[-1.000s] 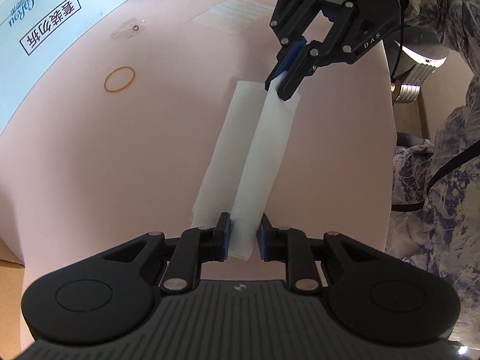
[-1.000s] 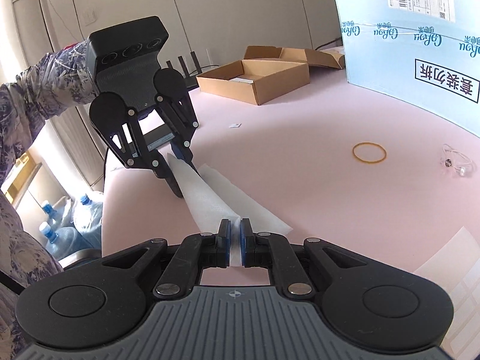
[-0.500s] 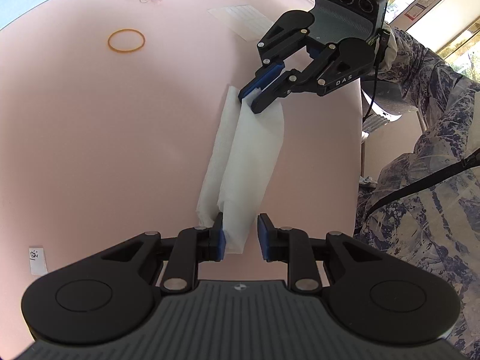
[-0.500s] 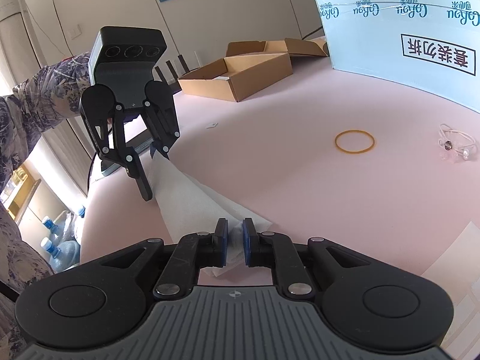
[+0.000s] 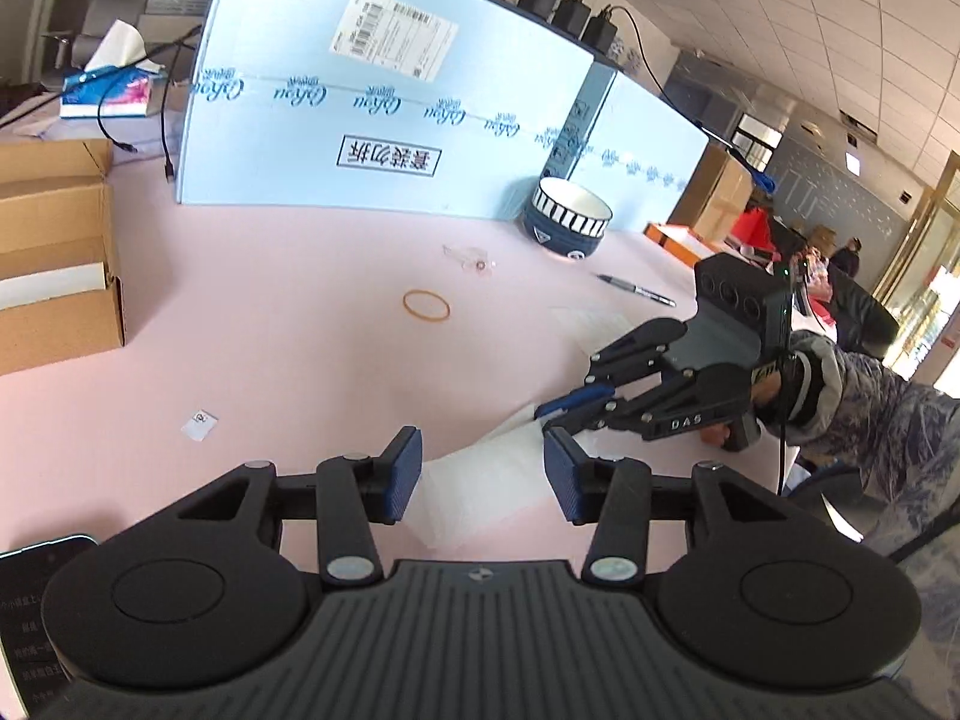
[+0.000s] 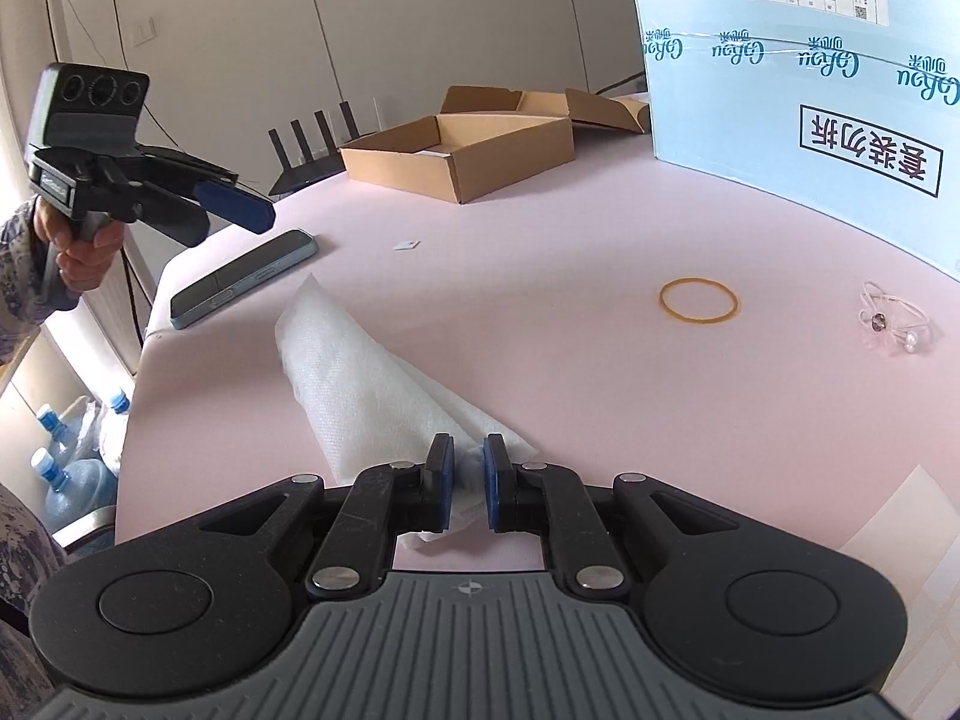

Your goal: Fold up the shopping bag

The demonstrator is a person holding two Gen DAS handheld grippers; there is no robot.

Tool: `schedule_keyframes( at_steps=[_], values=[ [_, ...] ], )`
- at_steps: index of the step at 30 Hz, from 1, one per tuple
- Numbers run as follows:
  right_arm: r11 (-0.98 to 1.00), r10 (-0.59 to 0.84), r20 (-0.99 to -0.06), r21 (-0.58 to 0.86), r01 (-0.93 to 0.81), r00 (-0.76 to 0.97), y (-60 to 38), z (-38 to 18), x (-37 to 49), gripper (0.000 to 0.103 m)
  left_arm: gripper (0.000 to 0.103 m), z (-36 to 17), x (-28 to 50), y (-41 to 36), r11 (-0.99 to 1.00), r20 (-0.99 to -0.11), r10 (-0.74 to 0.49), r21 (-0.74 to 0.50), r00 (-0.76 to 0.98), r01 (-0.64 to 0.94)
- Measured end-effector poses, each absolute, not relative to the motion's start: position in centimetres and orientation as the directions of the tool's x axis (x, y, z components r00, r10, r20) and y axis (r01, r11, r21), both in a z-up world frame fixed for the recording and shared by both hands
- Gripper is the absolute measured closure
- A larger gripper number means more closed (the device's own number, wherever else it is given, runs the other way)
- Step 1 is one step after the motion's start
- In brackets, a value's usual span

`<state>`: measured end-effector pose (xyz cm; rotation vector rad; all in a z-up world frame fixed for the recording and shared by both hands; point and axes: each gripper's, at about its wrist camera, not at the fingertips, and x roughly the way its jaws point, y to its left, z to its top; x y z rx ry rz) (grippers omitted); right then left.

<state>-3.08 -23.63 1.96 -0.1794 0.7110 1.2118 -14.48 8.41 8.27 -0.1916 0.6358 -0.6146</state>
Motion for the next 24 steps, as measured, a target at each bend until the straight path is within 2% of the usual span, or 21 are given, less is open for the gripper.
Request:
schedule_keyframes(
  at_steps=[5, 8, 12, 15, 19, 20, 21, 23, 24],
  values=[
    [0.403, 0.776, -0.588, 0.183, -0.897, 0.228, -23.3, 2.0, -4.2, 0.092, 0.064, 7.6, -14.8, 1.0, 0.800, -0.501, -0.592, -0.268, 0.631, 0.537],
    [0.421, 0.761, -0.597, 0.160, -0.893, 0.252, -23.2, 2.2, -4.6, 0.092, 0.084, 5.5, -13.7, -1.3, 0.823, -0.545, -0.546, -0.209, 0.636, 0.528],
    [0.416, 0.751, -0.604, 0.121, -0.901, 0.266, -23.0, 2.3, -4.8, 0.092, 0.086, 3.1, -12.1, -2.2, 0.864, -0.605, -0.467, -0.158, 0.645, 0.477],
    [0.408, 0.758, -0.597, 0.121, -0.905, 0.262, -23.2, 2.2, -4.6, 0.092, 0.086, 2.2, -11.5, -1.2, 0.896, -0.622, -0.408, -0.132, 0.669, 0.424],
    [0.417, 0.748, -0.592, 0.065, -0.906, 0.302, -23.2, 2.1, -5.1, 0.089, 0.085, 1.5, -12.0, -0.8, 0.890, -0.620, -0.385, -0.055, 0.683, 0.453],
    [0.427, 0.740, -0.590, 0.038, -0.903, 0.325, -23.1, 2.1, -5.3, 0.085, 0.085, 1.5, -12.1, -0.9, 0.892, -0.624, -0.379, -0.049, 0.684, 0.450],
    [0.436, 0.731, -0.587, 0.011, -0.900, 0.348, -23.1, 2.1, -5.6, 0.068, 0.085, 1.4, -12.1, -1.0, 0.894, -0.626, -0.374, -0.046, 0.684, 0.447],
    [0.474, 0.705, -0.585, -0.033, -0.880, 0.402, -23.0, 2.1, -5.6, 0.047, 0.085, 1.3, -12.0, -1.1, 0.897, -0.626, -0.369, -0.047, 0.687, 0.440],
    [0.486, 0.696, -0.583, -0.048, -0.873, 0.419, -23.0, 2.1, -5.6, 0.048, 0.085, 1.3, -12.1, -1.1, 0.898, -0.624, -0.368, -0.047, 0.689, 0.437]
  ],
)
